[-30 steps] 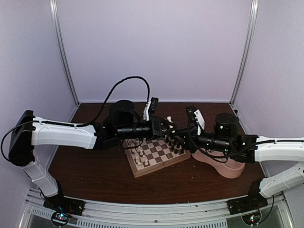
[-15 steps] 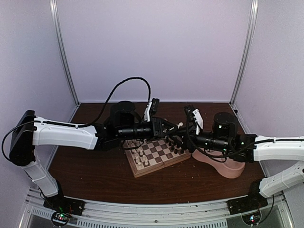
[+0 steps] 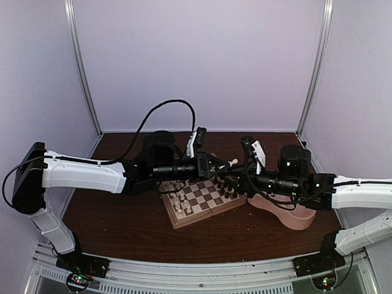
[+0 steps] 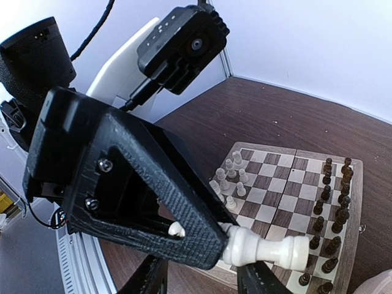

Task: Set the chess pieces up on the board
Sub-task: Pick up the chess pile.

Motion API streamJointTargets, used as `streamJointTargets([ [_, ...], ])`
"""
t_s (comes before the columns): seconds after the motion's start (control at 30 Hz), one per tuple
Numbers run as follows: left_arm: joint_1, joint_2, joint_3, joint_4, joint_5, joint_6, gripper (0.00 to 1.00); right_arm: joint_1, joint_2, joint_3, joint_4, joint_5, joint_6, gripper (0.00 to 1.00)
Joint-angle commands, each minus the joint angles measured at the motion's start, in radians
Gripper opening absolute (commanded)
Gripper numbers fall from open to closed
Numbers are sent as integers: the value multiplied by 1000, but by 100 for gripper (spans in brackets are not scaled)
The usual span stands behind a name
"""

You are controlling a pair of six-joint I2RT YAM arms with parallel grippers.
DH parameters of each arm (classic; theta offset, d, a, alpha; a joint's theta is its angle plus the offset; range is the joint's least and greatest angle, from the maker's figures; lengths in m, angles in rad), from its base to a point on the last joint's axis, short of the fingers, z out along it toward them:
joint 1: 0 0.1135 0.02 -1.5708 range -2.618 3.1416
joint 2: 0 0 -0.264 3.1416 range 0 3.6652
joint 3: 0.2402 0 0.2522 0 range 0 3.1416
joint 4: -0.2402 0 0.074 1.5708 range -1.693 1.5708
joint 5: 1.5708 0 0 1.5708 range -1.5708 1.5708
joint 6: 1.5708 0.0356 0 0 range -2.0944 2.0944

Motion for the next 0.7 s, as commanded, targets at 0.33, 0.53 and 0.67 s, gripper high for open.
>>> streamJointTargets([
  [0.33,0,-69,-11,-86,-11,105,7,7,-281,-94,-225,146,-9,45],
  [0.53,14,-119,-32,-71,86,148,7,-84,-326,-66,-257,2,145,45],
  [0.67,21,-151,-19,-112,156,186,7,-195,-277,-55,-107,-297,302,45],
])
